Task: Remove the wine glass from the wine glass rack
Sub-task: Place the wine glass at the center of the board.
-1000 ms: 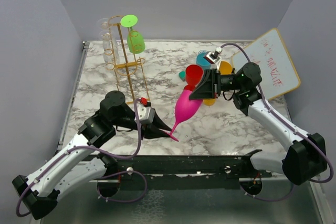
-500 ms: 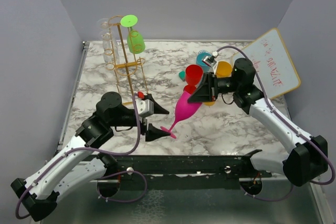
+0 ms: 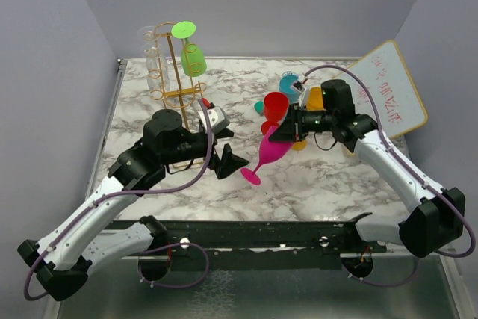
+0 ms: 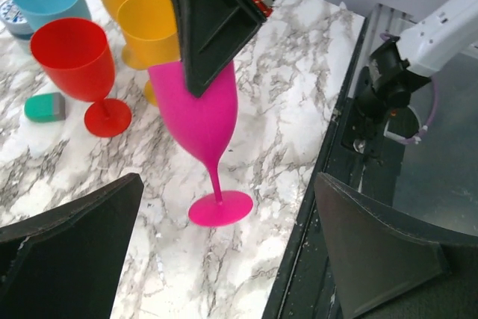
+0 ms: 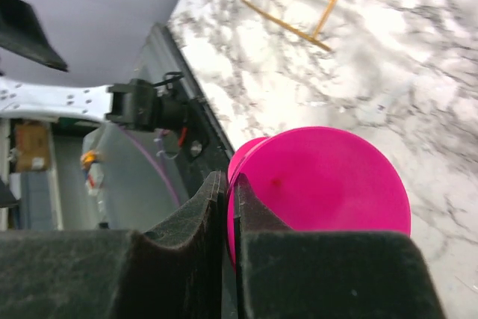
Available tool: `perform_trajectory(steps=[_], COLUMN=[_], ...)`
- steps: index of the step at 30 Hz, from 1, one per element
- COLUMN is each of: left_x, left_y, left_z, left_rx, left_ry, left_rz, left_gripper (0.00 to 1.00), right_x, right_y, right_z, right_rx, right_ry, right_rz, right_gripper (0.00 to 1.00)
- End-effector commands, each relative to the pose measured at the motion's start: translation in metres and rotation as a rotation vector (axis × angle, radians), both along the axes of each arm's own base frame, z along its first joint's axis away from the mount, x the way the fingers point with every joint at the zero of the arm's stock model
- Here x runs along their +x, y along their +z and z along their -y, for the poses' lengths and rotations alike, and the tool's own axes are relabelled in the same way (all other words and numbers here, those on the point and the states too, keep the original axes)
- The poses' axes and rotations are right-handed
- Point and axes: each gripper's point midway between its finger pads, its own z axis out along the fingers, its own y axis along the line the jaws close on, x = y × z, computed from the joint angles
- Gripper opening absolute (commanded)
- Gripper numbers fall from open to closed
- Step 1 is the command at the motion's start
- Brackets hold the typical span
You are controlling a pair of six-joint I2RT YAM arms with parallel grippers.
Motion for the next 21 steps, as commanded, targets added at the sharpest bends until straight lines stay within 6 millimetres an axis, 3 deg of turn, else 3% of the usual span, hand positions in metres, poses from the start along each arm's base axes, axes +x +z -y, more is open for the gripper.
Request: perform_trajectory(steps=[1,9,17,21], left_x=[0.012,0.028,0.03,0.029], left_y=[-0.011,-0.015,-0.012,-0.009], left_z=[-0.011,-0.017,-0.012,-0.012], left_rx=[0.049,0.069,0.059,0.042], left_ry=[0.117,0.211,0.2,0.207], left_rz=[-0.061,-0.057,-0.066,-0.078], left_gripper=[0.99,0.99,0.99,0.99], right_x=[0.019,0.029,0.019,0.025], right_y=[0.001,0.007,-0.006,-0.019], right_z=[0.02,0.034,0.011,0.015], right_rx=[-0.124,-0.228,-0.393,-0.458], right_ry=[-0.153,-0.275,-0.255,-0.238], right_rz=[0.122,0.272,0.488,0.589], right_gripper=[0.0,0.01,0.0,0.01])
